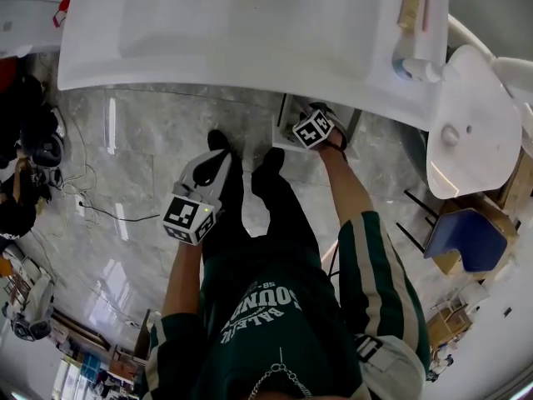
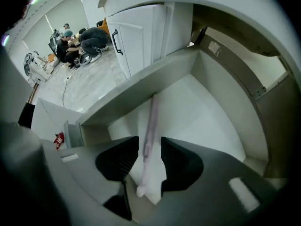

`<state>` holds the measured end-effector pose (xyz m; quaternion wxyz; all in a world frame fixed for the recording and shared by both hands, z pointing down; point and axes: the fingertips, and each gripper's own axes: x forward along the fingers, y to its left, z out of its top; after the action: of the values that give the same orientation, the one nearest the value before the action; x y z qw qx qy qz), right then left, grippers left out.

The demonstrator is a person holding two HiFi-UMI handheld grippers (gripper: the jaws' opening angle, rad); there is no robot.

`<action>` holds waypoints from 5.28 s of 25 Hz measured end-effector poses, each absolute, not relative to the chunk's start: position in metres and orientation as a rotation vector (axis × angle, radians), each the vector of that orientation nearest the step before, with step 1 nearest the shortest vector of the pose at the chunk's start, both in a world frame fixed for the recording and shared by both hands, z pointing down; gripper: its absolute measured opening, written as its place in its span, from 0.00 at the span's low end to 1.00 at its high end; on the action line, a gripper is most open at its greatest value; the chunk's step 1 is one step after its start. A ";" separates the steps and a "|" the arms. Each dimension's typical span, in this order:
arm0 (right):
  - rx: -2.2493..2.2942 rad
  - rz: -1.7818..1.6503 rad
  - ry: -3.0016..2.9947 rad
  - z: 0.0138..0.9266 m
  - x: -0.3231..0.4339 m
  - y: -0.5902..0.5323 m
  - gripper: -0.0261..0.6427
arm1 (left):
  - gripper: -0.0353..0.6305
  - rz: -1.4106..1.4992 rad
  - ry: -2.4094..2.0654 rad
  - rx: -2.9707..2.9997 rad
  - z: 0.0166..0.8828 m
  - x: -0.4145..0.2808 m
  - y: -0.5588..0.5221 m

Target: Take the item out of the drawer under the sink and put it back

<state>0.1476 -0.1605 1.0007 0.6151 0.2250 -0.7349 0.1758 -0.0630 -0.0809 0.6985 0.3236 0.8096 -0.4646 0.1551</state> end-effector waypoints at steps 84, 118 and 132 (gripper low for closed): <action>1.312 0.052 -2.550 0.423 0.120 -0.195 0.12 | 0.13 0.216 -1.390 2.555 0.454 -0.058 -0.152; 1.111 0.365 -2.341 0.616 0.119 -0.133 0.12 | 0.13 0.417 -1.180 2.357 0.588 -0.038 -0.090; 0.820 0.399 -2.143 0.764 0.101 -0.137 0.12 | 0.13 0.464 -1.179 2.259 0.616 -0.054 -0.075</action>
<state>0.1013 -0.1365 0.7640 0.3953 0.3233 -0.8452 0.1574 -0.0544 -0.0750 0.6164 0.2724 0.8392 -0.4380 0.1723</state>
